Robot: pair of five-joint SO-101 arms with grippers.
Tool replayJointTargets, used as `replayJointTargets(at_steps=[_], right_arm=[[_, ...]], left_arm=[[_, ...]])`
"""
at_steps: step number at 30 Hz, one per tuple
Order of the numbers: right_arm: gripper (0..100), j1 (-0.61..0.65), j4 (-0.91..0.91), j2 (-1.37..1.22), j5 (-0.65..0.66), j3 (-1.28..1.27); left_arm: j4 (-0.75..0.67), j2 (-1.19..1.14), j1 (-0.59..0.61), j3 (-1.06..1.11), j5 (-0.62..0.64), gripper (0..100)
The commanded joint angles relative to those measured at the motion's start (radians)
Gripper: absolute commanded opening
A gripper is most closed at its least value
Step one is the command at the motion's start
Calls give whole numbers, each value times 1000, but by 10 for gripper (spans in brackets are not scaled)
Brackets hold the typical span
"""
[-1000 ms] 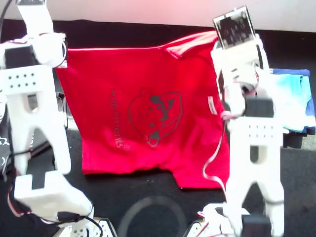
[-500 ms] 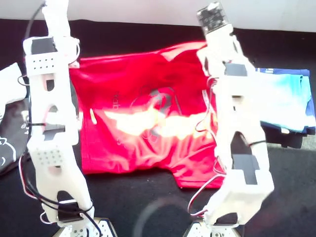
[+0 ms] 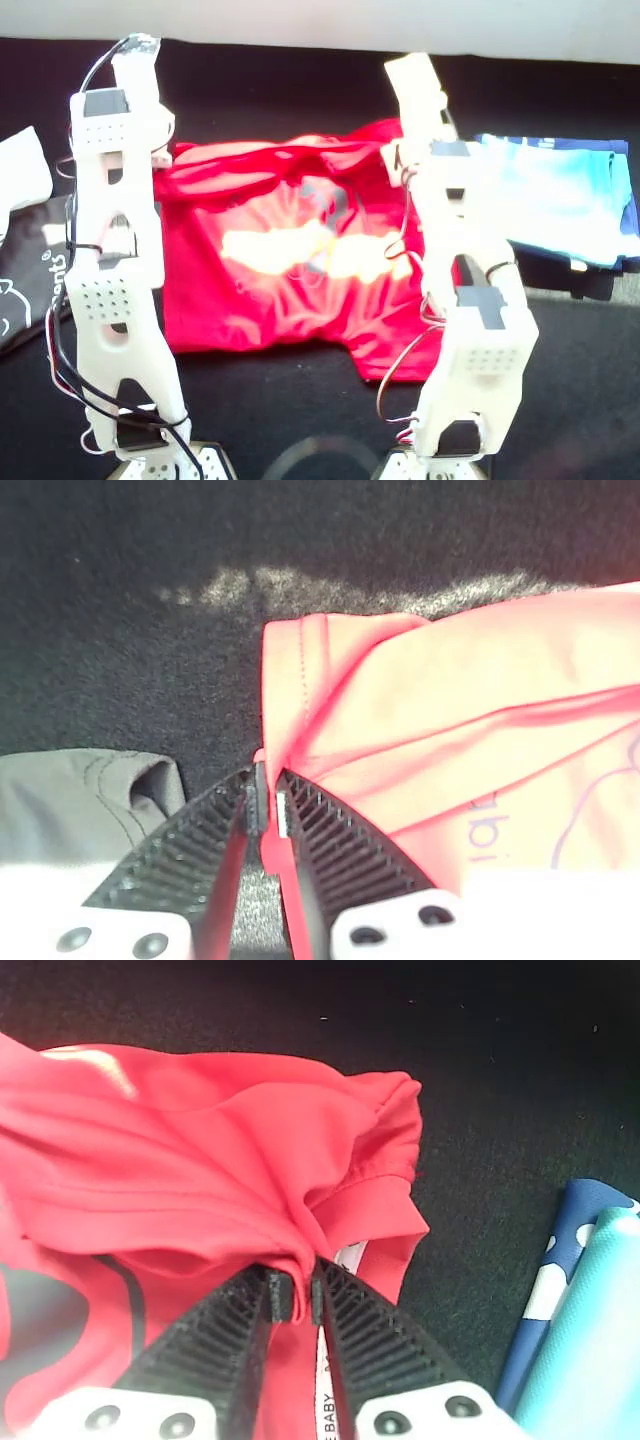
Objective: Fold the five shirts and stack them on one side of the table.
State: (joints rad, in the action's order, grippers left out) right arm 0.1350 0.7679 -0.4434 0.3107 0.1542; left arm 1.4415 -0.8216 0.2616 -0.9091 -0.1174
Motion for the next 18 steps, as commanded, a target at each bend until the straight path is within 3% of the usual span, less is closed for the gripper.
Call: replayJointTargets(at_steps=[1,10,14,18], right_arm=[[7,2,38,35,-12,62],[7,-38,232,275,-12,73],[7,-65,380,372,-9,71],[7,-81,470,418,-6,70]], left_arm=[[26,25,-21,-47,-9,9],[334,51,-47,-251,-9,9],[334,105,-44,-177,-8,9],[336,269,-61,44,-6,9]])
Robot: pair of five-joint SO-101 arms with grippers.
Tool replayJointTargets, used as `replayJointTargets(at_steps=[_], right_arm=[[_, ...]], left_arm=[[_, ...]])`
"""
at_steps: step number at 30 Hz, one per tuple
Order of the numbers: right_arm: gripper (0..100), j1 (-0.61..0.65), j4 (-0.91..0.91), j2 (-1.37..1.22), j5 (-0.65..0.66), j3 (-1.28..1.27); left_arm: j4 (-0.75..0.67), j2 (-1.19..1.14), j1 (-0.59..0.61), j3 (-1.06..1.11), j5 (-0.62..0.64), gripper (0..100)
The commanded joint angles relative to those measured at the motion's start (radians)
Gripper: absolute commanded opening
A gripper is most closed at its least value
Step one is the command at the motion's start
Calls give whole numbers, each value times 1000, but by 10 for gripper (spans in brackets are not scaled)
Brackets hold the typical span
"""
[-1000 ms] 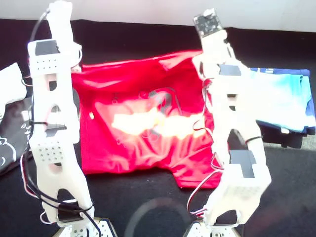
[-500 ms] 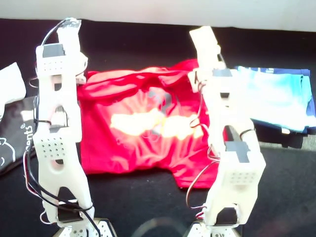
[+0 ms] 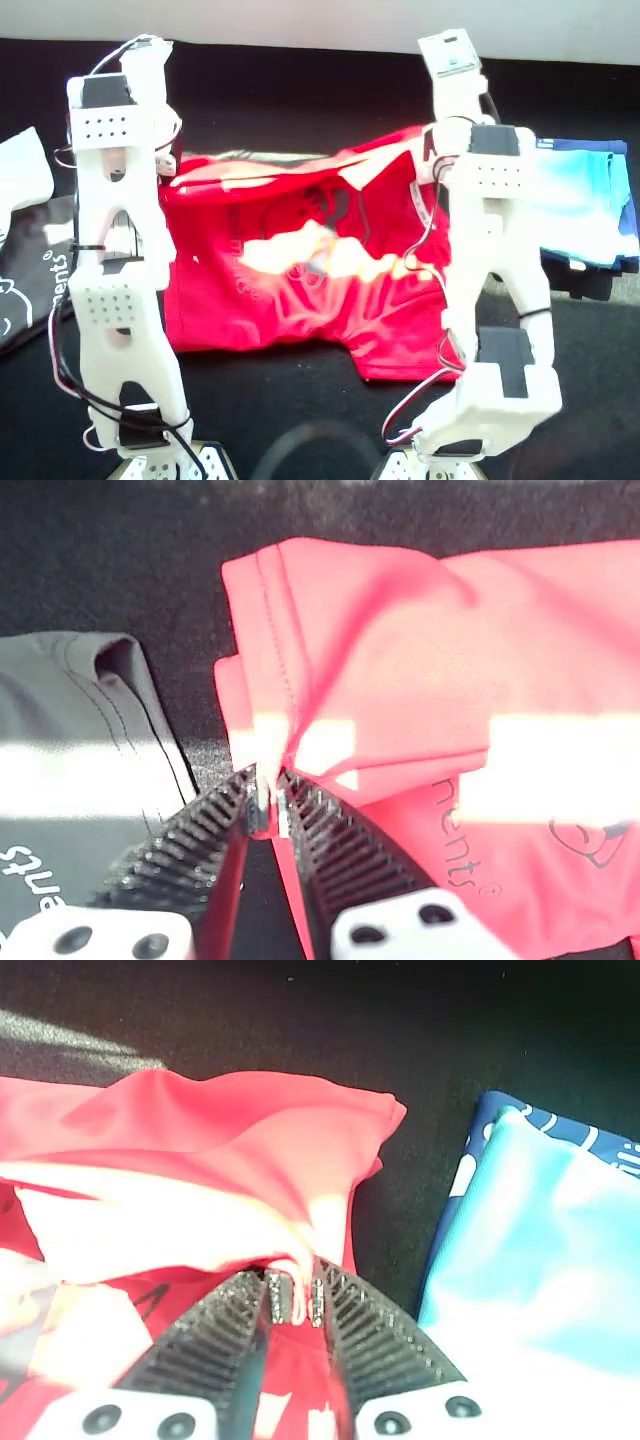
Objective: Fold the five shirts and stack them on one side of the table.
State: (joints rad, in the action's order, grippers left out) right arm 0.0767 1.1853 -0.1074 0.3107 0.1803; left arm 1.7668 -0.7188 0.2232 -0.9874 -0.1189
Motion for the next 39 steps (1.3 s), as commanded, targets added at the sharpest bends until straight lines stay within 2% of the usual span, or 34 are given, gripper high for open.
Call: replayJointTargets(at_steps=[1,7,14,18,23,31,39], right_arm=[[7,-24,74,91,-6,44],[7,-24,196,220,-5,-88],[7,-27,45,575,71,-585],[7,-38,28,785,109,-785],[7,-120,33,958,178,-905],[7,-145,122,1043,247,-1018],[7,-145,154,1148,261,-1141]], left_arm=[[11,226,-24,200,-6,9],[8,565,-35,677,-28,9],[0,737,-38,983,-29,9],[-5,820,-36,1112,-46,9],[-38,937,-35,1268,-101,9],[-186,1013,-33,1527,-123,9],[-227,1013,-33,1570,-157,9]])
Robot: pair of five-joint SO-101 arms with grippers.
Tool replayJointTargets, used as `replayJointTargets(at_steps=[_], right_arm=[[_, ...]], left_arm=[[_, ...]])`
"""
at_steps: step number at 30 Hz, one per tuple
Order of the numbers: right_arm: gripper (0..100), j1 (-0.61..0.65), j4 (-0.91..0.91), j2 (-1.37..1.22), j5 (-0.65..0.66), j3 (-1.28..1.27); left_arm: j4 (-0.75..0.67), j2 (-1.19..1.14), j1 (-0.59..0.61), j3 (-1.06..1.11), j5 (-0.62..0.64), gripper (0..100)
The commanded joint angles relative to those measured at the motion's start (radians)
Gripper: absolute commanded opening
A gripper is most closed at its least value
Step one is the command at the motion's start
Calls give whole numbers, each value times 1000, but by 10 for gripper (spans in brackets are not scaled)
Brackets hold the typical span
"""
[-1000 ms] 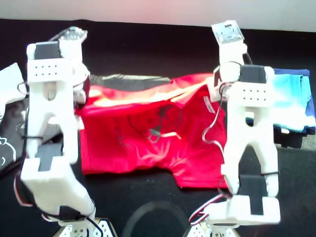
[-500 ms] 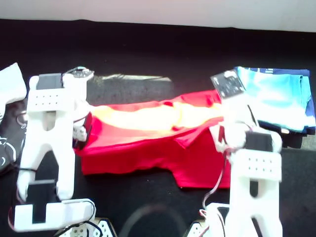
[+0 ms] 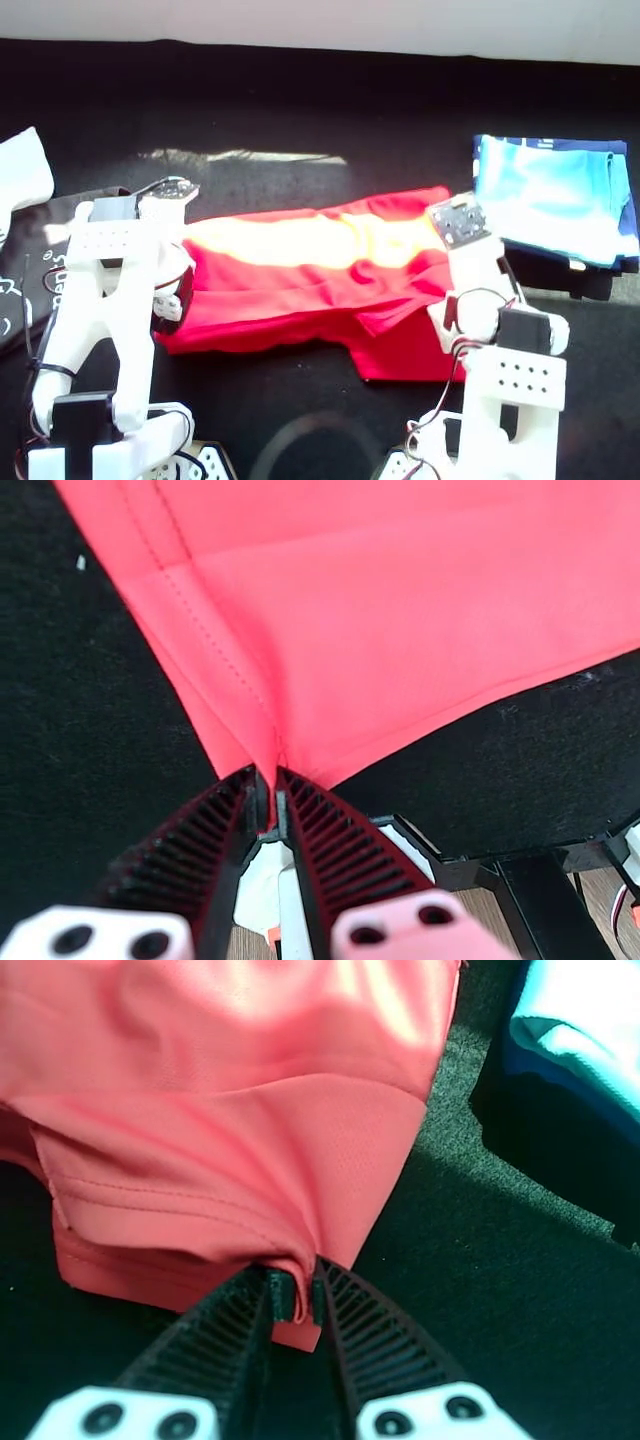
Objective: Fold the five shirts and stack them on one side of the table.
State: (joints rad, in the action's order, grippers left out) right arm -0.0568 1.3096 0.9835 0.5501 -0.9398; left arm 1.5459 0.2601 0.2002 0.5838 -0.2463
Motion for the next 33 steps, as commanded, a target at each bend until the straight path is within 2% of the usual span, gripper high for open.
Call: replayJointTargets(at_steps=[1,11,19,25,28,33], right_arm=[[7,-12,53,77,40,-30],[7,-13,160,298,80,-170],[13,-16,162,323,166,-236],[146,-15,168,329,167,-232],[177,-13,180,329,166,-189],[177,-12,265,329,164,-21]], left_arm=[[-6,35,-8,-1,-35,9],[-12,33,-8,2,-37,9],[-6,33,-8,1,-37,14],[14,42,-1,-16,-37,145],[60,42,38,-82,-37,157],[153,42,116,-315,-38,157]])
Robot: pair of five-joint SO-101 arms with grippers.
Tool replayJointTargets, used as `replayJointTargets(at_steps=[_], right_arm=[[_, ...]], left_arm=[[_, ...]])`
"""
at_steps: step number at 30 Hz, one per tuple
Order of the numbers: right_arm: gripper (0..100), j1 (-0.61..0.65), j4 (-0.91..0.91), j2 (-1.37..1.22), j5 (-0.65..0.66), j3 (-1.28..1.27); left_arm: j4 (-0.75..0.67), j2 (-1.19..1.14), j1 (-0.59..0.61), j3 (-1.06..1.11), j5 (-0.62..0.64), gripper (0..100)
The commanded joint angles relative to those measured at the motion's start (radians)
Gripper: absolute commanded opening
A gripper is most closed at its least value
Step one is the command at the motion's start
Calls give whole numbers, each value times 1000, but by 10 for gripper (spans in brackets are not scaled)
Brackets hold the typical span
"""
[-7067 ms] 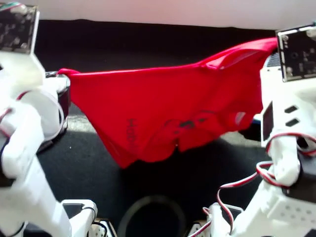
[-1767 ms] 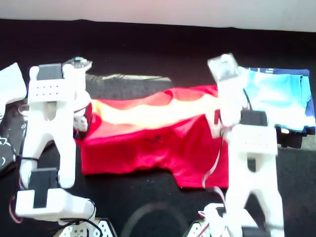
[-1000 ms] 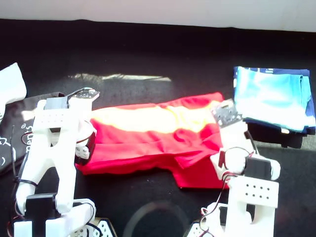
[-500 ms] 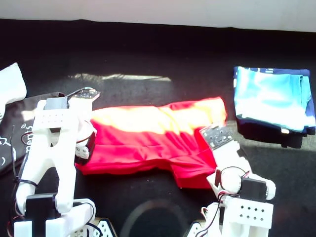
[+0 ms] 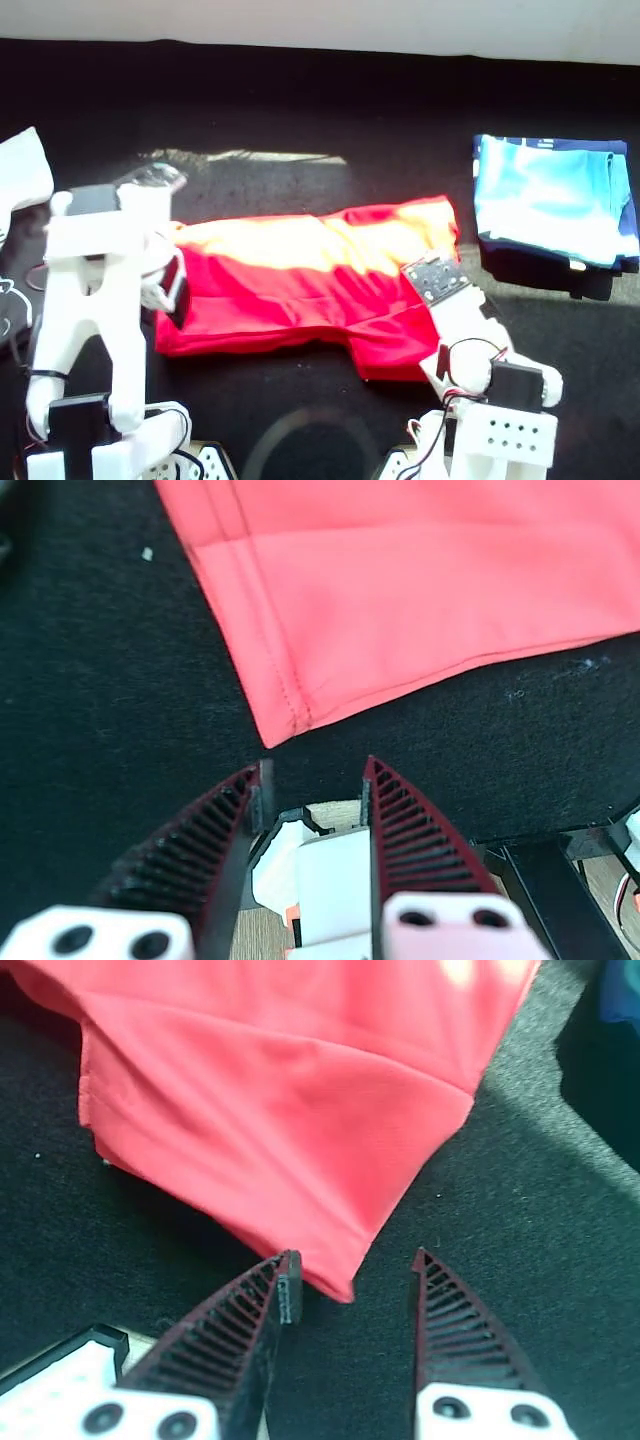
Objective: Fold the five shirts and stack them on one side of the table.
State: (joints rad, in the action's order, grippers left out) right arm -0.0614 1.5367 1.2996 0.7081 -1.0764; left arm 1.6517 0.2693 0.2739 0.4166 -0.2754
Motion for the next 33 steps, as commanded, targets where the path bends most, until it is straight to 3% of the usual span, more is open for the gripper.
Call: replayJointTargets(at_steps=[1,5,7,9,10,13,22,27,33], right_arm=[[177,-7,58,13,6,151],[177,-7,87,13,5,269],[156,-7,35,5,3,295],[43,5,-79,-8,-41,272],[0,15,-134,-27,-78,260],[4,67,-232,-139,-152,249],[8,179,-615,-642,-336,355],[8,185,-822,-911,-445,412],[8,185,-883,-1184,-489,510]], left_arm=[[61,33,48,-200,-9,157],[68,24,44,-334,-3,155],[48,22,-1,-337,-2,96],[15,16,-53,-317,0,0],[-5,5,-85,-303,0,24],[-72,-67,-148,-271,29,11],[-347,-440,-154,-318,184,10],[-376,-615,-151,-449,222,10],[-368,-797,-104,-619,233,10]])
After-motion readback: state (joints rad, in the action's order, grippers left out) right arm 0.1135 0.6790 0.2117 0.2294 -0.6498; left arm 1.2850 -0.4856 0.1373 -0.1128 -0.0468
